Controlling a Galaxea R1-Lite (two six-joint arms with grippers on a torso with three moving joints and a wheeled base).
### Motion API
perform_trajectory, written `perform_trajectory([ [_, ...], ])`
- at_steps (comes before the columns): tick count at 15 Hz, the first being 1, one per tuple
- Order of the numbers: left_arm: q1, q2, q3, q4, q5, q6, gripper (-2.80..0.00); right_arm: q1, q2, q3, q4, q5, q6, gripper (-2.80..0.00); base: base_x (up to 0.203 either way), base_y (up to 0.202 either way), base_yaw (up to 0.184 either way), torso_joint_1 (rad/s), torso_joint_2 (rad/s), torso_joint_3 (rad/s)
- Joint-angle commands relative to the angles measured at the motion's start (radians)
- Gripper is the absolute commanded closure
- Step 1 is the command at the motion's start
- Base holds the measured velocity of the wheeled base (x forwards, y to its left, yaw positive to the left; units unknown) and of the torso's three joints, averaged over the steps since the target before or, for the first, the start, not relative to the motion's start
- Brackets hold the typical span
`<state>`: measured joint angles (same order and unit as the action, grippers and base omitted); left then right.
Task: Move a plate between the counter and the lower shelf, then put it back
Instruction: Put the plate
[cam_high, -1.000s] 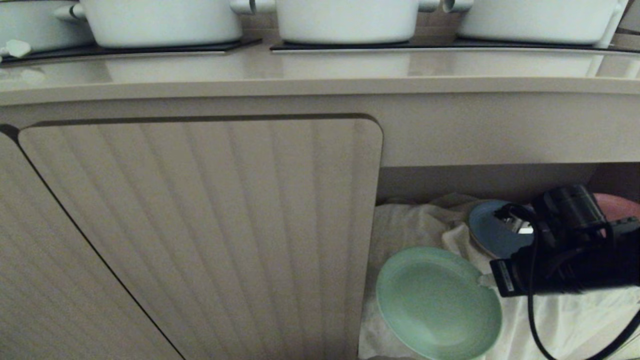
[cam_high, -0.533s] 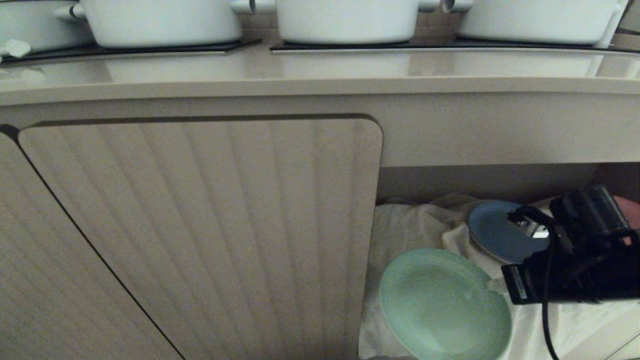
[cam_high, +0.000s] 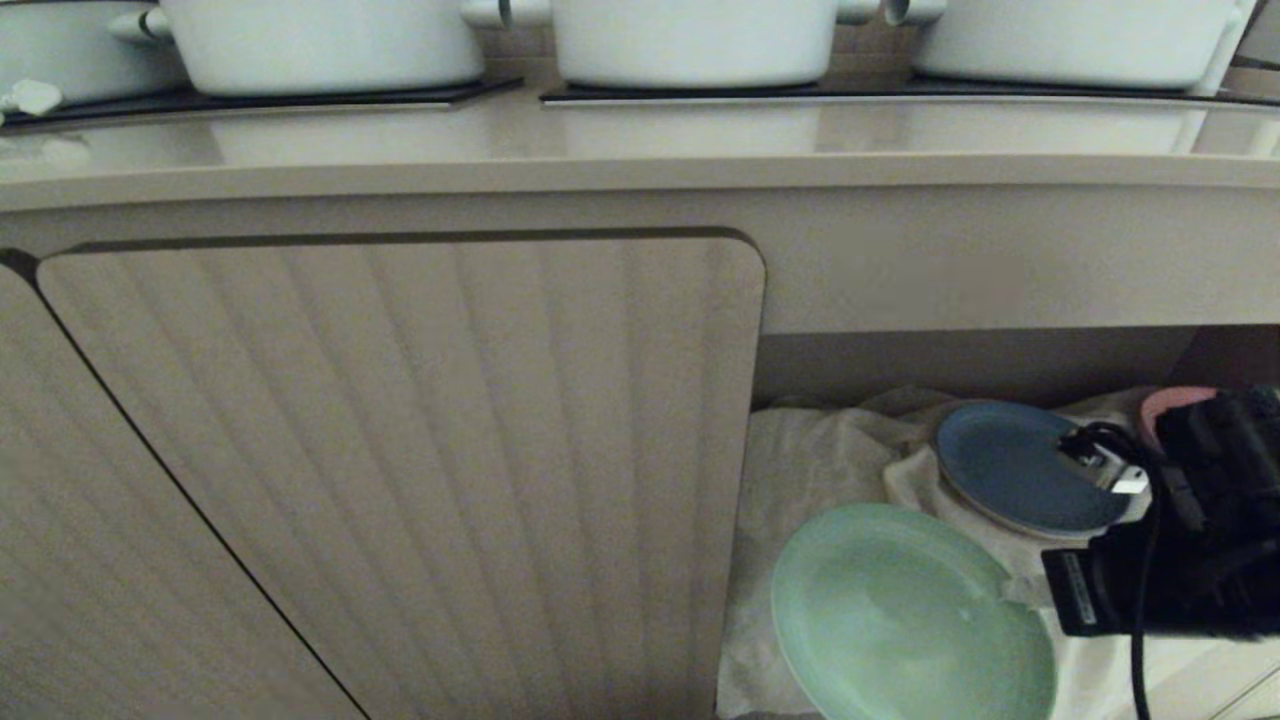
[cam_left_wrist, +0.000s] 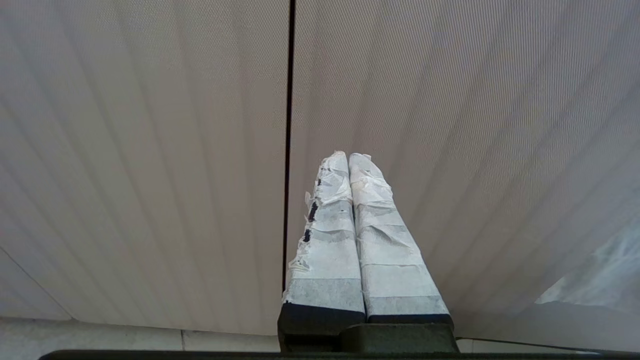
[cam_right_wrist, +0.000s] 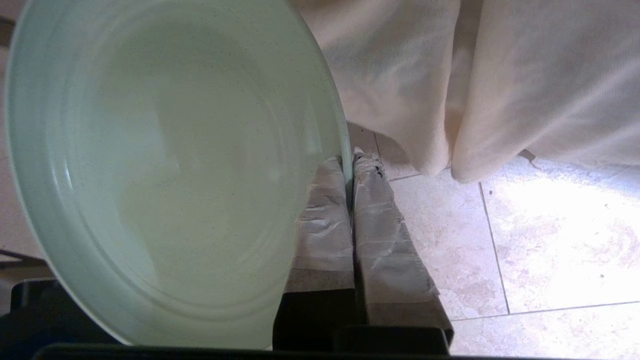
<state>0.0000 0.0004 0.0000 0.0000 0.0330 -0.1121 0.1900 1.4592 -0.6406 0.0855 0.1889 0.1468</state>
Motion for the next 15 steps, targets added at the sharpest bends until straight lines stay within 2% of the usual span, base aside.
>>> perform_trajectory([
  [1, 0.0, 0.0, -0.001, 0.0, 0.001, -0.001, 0.0, 0.001, -0.045, 0.027, 0.002, 0.001, 0.006, 0.0, 0.0, 0.0, 0.0, 0.0, 0.0, 0.0],
  [6, 0.0, 0.0, -0.001, 0.0, 0.001, -0.001, 0.0, 0.002, -0.122, 0.088, 0.002, 0.001, 0.05, 0.0, 0.0, 0.0, 0.0, 0.0, 0.0, 0.0],
  [10, 0.0, 0.0, 0.0, 0.0, 0.001, -0.001, 0.0, 0.001, -0.177, 0.119, 0.005, 0.002, 0.053, 0.0, 0.0, 0.0, 0.0, 0.0, 0.0, 0.0],
  [15, 0.0, 0.0, 0.0, 0.0, 0.001, -0.001, 0.0, 0.001, -0.282, 0.151, 0.076, 0.009, 0.092, 0.0, 0.0, 0.0, 0.0, 0.0, 0.0, 0.0],
])
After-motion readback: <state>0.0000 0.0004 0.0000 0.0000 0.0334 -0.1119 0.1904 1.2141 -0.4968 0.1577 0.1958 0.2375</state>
